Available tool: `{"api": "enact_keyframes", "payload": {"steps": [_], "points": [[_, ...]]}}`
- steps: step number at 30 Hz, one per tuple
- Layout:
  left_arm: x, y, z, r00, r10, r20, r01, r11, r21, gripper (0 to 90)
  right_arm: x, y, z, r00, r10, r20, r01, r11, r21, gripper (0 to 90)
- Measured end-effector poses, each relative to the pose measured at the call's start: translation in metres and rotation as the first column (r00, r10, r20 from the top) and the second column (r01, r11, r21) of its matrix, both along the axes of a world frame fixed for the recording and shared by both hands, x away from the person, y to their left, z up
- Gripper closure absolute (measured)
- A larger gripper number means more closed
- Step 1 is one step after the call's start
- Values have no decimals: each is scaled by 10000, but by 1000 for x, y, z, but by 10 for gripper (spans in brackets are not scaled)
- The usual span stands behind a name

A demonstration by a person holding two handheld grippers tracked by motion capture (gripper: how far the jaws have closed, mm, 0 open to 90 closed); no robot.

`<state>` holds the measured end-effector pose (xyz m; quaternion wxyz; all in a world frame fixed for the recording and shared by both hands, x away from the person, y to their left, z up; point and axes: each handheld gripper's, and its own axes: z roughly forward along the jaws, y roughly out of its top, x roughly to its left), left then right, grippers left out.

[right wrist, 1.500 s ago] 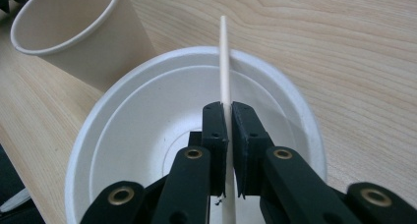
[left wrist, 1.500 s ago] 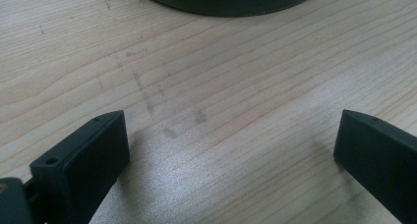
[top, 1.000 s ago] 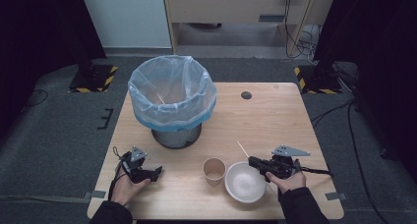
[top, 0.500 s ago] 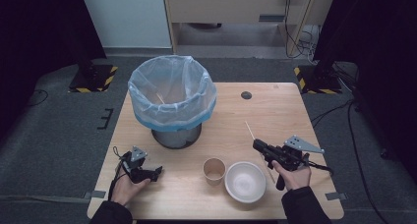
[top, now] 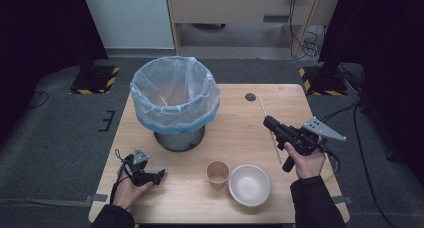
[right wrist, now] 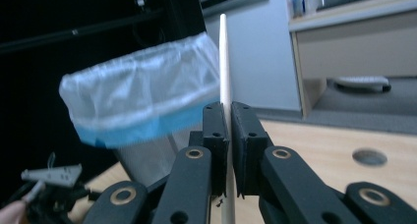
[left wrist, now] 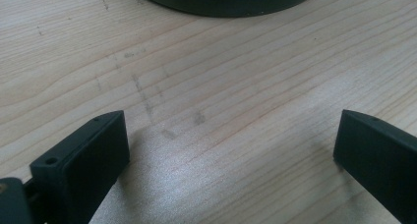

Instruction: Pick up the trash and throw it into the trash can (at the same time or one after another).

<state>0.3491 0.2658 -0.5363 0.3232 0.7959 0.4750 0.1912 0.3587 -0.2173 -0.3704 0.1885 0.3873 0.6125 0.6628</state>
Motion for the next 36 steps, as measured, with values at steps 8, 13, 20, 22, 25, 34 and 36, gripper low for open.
{"api": "enact_keyframes", "payload": {"steps": [8, 13, 20, 22, 25, 34, 36], "points": [[0, 0, 0, 10000, -14, 1, 14, 10000, 2, 0, 10, 2, 29, 9979, -196, 610, 172, 9990, 401, 860], [0, 0, 0, 10000, -15, 1, 15, 10000, 4, 0, 14, 6, 40, 9960, -237, 858, 194, 9985, 506, 859], [0, 0, 0, 10000, -15, 1, 15, 10000, 3, 0, 23, 17, 63, 9914, -220, 1293, 132, 9976, 685, 859], [0, 0, 0, 10000, -15, 3, 15, 10000, 1, 0, 26, 21, 69, 9903, -193, 1379, 99, 9976, 683, 860], [0, 0, 0, 10000, -14, 2, 14, 10000, 2, 0, 30, 27, 77, 9884, -176, 1508, 66, 9973, 735, 859], [0, 0, 0, 10000, -32, 11, 32, 10000, -6, 0, 40, 46, 98, 9819, -46, 1892, -118, 9963, 851, 859], [0, 0, 0, 10000, -31, 10, 31, 10000, -7, 0, 45, 52, 104, 9805, -23, 1965, -149, 9962, 861, 860]]}}
